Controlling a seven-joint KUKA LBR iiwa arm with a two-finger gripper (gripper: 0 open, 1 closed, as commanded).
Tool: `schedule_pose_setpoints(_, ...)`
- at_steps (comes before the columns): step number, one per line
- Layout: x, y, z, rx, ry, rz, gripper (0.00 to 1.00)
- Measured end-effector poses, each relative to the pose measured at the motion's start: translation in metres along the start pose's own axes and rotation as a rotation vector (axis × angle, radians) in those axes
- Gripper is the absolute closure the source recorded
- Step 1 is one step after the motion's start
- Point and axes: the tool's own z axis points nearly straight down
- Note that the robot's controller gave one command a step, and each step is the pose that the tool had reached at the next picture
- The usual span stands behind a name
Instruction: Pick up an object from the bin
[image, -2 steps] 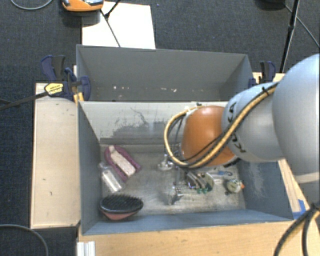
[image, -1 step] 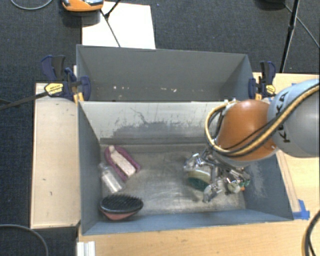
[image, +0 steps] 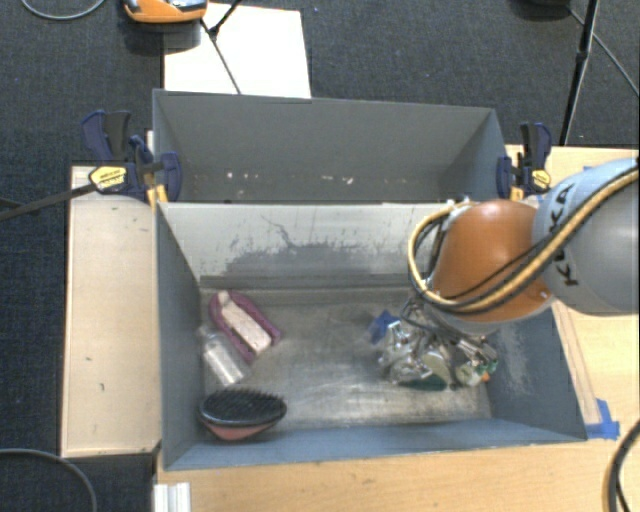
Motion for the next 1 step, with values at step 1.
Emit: schedule_pose_setpoints(1, -0.0088, -0.0117, -0.0725, 0.002, -0.004, 0.172, 1.0)
